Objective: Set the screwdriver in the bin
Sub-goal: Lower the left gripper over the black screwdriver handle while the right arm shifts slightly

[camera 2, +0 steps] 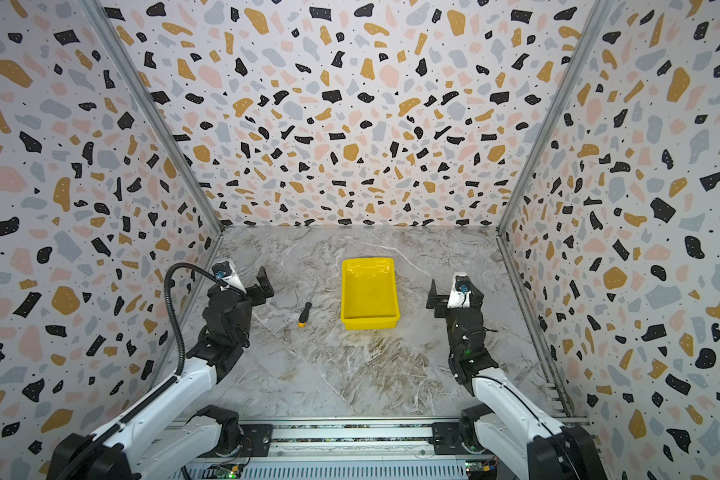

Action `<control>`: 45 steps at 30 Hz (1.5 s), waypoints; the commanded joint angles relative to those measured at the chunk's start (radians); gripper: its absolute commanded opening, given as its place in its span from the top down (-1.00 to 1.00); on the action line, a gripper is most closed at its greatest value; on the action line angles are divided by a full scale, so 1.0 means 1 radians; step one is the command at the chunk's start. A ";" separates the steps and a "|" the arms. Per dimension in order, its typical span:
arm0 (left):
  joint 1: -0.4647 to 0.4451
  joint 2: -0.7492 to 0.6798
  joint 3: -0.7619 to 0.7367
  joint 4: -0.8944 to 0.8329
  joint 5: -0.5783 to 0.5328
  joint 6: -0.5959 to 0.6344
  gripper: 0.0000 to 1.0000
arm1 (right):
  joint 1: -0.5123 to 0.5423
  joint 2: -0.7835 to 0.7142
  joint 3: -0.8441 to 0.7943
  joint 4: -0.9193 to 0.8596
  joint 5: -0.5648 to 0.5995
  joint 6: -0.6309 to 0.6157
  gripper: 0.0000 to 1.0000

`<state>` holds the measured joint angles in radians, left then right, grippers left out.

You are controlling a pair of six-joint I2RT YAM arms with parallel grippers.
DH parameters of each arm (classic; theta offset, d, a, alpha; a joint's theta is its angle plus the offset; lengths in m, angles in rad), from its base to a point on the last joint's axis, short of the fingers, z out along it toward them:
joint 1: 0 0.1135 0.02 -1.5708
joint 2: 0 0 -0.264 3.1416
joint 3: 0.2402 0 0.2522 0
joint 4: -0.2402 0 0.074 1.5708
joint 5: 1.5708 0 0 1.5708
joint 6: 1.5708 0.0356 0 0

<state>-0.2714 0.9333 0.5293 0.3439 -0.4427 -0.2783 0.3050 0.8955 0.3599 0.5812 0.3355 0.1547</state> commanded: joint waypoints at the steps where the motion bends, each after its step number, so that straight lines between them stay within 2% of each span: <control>1: 0.000 -0.011 0.036 -0.385 0.057 -0.206 -0.99 | -0.012 -0.039 0.023 -0.568 0.156 0.468 -0.98; 3: 0.000 -0.021 0.021 -0.446 -0.009 -0.308 -0.99 | -0.086 -0.037 -0.029 -0.528 -0.024 0.416 -0.98; 4: 0.009 -0.026 0.004 -0.449 -0.013 -0.340 -0.99 | -0.104 -0.032 -0.049 -0.516 -0.063 0.420 -0.98; 8: 0.044 -0.026 -0.015 -0.444 0.061 -0.410 -0.99 | -0.089 -0.044 -0.070 -0.507 -0.044 0.415 -0.98; 11: 0.044 0.021 -0.026 -0.390 0.196 -0.380 -0.97 | -0.065 -0.047 -0.085 -0.481 -0.050 0.406 -0.98; 15: 0.038 0.112 -0.064 -0.298 0.353 -0.374 -0.65 | 0.018 -0.041 -0.076 -0.483 0.025 0.398 -0.98; 18: 0.004 0.190 -0.064 -0.268 0.405 -0.357 -0.57 | 0.039 -0.036 -0.073 -0.480 0.036 0.392 -0.98; 24: -0.081 0.325 0.013 -0.301 0.394 -0.299 -0.51 | 0.043 -0.032 -0.075 -0.475 0.028 0.390 -0.98; 36: -0.118 0.574 0.171 -0.374 0.402 -0.236 -0.39 | 0.069 0.008 -0.059 -0.467 0.043 0.384 -0.98; 45: -0.133 0.658 0.200 -0.376 0.387 -0.242 -0.30 | 0.080 0.016 -0.058 -0.463 0.048 0.381 -0.98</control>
<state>-0.3962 1.5715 0.7013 -0.0181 -0.0467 -0.5323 0.3759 0.9077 0.2657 0.1169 0.3614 0.5377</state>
